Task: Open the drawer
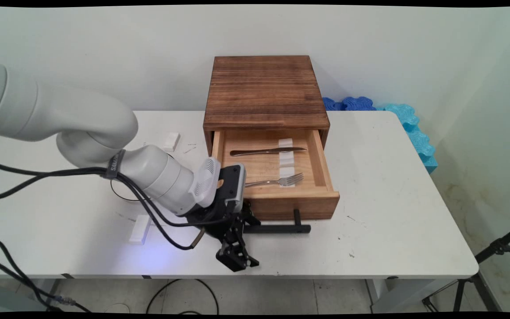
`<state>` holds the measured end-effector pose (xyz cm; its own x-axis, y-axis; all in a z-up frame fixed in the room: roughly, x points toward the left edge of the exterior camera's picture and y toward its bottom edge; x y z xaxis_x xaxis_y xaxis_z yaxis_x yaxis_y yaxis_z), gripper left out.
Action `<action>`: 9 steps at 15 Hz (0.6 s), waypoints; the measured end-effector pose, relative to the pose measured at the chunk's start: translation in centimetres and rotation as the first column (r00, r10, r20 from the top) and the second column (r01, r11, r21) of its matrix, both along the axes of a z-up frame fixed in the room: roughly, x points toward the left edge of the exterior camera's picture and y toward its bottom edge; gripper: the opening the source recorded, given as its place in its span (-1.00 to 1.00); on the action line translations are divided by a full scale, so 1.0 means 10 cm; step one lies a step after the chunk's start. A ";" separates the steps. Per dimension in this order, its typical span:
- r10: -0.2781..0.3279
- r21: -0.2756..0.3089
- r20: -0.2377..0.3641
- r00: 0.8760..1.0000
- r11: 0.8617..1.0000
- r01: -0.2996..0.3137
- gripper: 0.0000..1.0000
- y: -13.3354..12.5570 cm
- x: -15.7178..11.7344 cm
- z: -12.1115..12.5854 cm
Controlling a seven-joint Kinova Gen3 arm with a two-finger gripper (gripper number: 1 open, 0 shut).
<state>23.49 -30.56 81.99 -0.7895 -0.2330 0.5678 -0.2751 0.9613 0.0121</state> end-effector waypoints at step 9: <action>-0.028 0.011 -0.014 1.000 1.000 0.028 1.00 0.25 -0.05 0.05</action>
<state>22.95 -28.05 82.53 -0.7881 -0.2170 0.5761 -0.2477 0.9685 0.0260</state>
